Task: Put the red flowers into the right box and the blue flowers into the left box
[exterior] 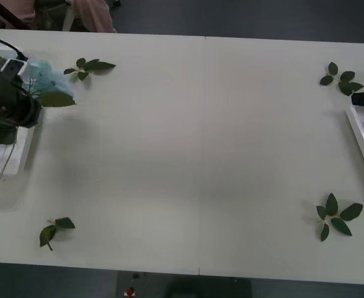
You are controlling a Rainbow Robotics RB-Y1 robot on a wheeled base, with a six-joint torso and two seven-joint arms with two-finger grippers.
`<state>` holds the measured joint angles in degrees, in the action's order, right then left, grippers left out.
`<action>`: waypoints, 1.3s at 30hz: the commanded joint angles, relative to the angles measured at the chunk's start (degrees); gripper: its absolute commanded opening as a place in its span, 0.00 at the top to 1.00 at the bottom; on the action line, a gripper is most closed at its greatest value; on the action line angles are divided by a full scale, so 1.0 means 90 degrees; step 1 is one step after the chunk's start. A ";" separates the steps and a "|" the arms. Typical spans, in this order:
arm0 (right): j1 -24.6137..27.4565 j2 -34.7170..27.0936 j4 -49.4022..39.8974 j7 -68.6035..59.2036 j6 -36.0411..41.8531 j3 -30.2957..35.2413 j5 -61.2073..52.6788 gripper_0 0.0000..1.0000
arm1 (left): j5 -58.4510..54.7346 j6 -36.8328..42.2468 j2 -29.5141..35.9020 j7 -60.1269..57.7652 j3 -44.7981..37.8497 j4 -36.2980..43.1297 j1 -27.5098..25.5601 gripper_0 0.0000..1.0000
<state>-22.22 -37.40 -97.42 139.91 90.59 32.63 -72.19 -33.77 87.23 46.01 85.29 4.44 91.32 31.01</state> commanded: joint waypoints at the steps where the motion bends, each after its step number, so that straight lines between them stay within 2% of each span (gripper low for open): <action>1: -0.0197 0.0151 -0.0220 0.0714 0.0071 0.0075 -0.0406 0.00 | -0.0281 0.0522 0.0748 0.0963 -0.0571 0.0127 0.0089 1.00; 3: -0.0226 0.0171 -0.0210 0.0880 0.0149 0.0075 -0.0524 0.00 | -0.0340 0.0659 0.0826 0.1138 -0.0776 0.0127 -0.0038 1.00; 7: -0.0441 0.0191 -0.0210 0.1280 0.0530 -0.0003 -0.0611 0.00 | -0.0594 0.0679 0.0855 0.1617 -0.1489 0.0118 -0.0760 1.00; 13: -0.0793 0.0425 -0.0093 0.1554 0.0784 -0.0276 -0.0846 0.00 | -0.0779 0.0063 0.0855 0.2027 -0.1743 0.0127 -0.1815 1.00; 20: -0.1066 0.0610 -0.0083 0.1677 0.0784 -0.0774 -0.0826 0.00 | -0.0770 -0.0161 0.0865 0.2027 -0.1772 0.0118 -0.2079 0.96; 22: -0.1095 0.0640 -0.0064 0.1677 0.0804 -0.0813 -0.0875 0.00 | -0.0770 -0.0161 0.0865 0.2037 -0.1802 0.0127 -0.2079 0.84; 23: -0.1095 0.0659 -0.0015 0.1677 0.0862 -0.0823 -0.0934 0.00 | -0.0770 -0.0161 0.0855 0.2037 -0.1831 0.0127 -0.2088 0.70; 24: -0.1095 0.0669 0.0034 0.1677 0.0921 -0.0833 -0.1012 0.00 | -0.0770 -0.0161 0.0855 0.2037 -0.1850 0.0118 -0.2079 0.61; 26: -0.1095 0.0669 0.0083 0.1677 0.1038 -0.0842 -0.1158 0.00 | -0.0779 -0.0161 0.0855 0.2056 -0.1919 0.0127 -0.2079 0.51; 30: -0.1095 0.0601 0.0083 0.1677 0.1409 -0.0813 -0.1197 0.00 | -0.0897 -0.0171 0.0865 0.2086 -0.2085 0.0127 -0.2079 0.41; 34: -0.1095 0.0562 0.0083 0.1677 0.1614 -0.0755 -0.1188 0.00 | -0.1092 -0.0171 0.0855 0.2105 -0.2183 0.0127 -0.2079 0.38; 39: -0.1095 0.0571 0.0083 0.1677 0.1712 -0.0745 -0.1051 0.00 | -0.2029 0.0034 0.0865 0.2144 -0.2573 0.0186 -0.2079 0.23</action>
<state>-30.99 -31.55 -95.86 153.15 106.03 25.84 -82.20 -48.51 86.20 52.65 102.55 -15.88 91.69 10.88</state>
